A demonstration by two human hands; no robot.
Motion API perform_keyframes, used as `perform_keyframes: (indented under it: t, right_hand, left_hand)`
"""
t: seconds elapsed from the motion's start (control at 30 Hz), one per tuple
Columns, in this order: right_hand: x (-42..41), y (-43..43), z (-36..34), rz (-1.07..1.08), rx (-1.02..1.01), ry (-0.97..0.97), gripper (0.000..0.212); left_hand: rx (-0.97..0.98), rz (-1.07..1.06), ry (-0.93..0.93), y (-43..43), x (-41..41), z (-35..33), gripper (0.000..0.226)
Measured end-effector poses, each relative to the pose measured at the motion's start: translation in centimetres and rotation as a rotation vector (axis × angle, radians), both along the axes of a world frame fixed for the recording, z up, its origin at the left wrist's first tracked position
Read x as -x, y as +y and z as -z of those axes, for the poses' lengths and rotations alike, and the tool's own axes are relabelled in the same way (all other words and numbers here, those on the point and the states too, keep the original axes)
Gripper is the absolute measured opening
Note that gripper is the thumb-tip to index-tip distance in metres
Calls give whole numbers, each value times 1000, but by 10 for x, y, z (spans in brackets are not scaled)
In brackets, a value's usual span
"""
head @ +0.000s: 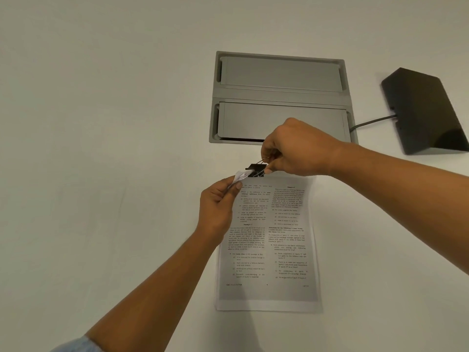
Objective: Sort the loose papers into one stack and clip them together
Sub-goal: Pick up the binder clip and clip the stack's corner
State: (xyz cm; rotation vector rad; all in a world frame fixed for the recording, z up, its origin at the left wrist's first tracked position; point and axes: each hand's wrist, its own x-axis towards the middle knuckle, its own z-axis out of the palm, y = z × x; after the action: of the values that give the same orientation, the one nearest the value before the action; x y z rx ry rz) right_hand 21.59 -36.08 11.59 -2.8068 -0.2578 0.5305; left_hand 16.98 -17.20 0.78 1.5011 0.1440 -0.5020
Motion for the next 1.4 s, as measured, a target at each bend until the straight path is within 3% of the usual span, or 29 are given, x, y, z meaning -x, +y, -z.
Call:
perform_keyframes:
  t: [0.2,0.43,0.53,0.6,0.73,0.87,0.97,1.13,1.23,1.4]
  right_hand:
    - [-7,0,3,-31,10,55,27]
    - [-9,-9,7,-1,-102,146,70]
    - [5,-29,20,170,-216,137,82]
    - [27,-48,42,415,-349,111,79]
    - [91,-61,93,1004,-913,191,71]
    - [138,-34,118,1109,-1105,235,30]
    - [149,-22,127,1270,-1085,125,21]
    - [126,-23,127,1382,-1036,64,21]
    - [101,-29,123,1333,-956,51,19]
    - [87,-35,116,1063,-519,-41,22]
  left_hand:
    - [13,-8,-9,-3,1,1,22]
    - [11,-21,12,1,0,5,21]
    - [39,-51,47,4,-3,6,19]
    - [71,-79,83,7,-4,6,19]
    - [153,-87,134,14,-5,7,21]
    - [183,-97,199,16,-10,9,20]
    - [117,-54,271,17,-12,12,19]
    - [-231,92,216,19,-4,18,13]
    - [-359,112,96,17,-7,15,15]
    - [-638,190,-28,14,-13,11,23]
